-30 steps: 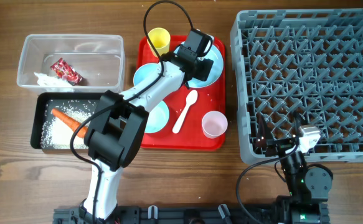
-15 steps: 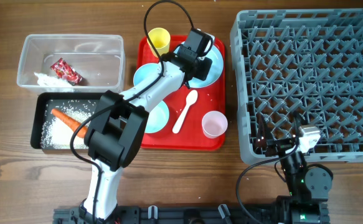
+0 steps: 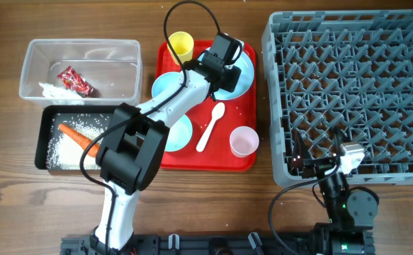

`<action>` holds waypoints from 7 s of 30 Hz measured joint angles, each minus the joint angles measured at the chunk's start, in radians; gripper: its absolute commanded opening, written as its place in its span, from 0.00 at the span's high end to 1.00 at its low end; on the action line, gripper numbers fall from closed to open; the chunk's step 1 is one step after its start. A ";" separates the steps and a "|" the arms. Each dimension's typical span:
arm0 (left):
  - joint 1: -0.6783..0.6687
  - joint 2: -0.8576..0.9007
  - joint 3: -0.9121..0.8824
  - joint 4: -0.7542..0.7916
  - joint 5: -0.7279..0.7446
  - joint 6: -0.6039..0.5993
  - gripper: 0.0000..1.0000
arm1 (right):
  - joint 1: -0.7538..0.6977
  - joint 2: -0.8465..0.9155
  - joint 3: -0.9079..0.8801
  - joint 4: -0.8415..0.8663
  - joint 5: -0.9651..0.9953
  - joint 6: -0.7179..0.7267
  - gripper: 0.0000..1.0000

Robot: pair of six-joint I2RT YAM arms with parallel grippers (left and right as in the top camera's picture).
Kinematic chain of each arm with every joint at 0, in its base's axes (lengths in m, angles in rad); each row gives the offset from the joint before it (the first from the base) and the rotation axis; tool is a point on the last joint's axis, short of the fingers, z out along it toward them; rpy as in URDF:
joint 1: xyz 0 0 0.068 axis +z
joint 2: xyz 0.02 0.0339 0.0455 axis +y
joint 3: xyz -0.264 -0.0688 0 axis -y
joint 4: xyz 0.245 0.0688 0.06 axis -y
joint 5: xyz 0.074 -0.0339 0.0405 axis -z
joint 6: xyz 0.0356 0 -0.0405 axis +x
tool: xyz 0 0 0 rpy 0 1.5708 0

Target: Sort waste into correct bins and load items into the dishwasher rack

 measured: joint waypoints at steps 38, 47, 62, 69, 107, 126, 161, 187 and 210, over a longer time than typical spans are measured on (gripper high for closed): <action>0.095 -0.314 0.018 -0.065 -0.088 0.000 0.96 | 0.000 0.000 0.000 0.000 0.000 0.000 0.00; 0.359 -0.350 0.021 -0.227 -0.003 -0.058 0.96 | 0.000 0.000 0.000 0.000 0.000 0.000 0.00; 0.059 -0.129 0.022 -0.087 0.243 -0.104 0.32 | 0.000 0.000 0.000 0.000 0.000 0.000 0.00; -0.024 -0.013 0.022 0.020 0.148 -0.101 0.28 | 0.000 0.000 0.000 0.000 0.000 0.000 0.00; 0.151 -0.317 0.060 -0.040 -0.182 -0.106 0.96 | 0.000 0.000 0.000 0.000 0.000 0.000 0.00; 0.687 -0.132 0.064 -0.344 -0.054 -0.334 0.11 | 0.000 0.000 0.000 0.000 0.000 0.000 0.00; 0.002 -0.041 0.065 -0.241 -0.044 -0.334 0.16 | 0.000 0.000 0.000 0.000 0.000 0.000 0.00; 0.028 -0.129 0.064 -0.179 -0.122 -0.318 0.86 | 0.000 0.000 0.000 0.000 0.000 0.000 0.00; 0.689 -0.285 -0.010 -0.448 -0.056 -0.359 0.23 | 0.000 0.000 0.000 0.000 0.000 0.000 0.00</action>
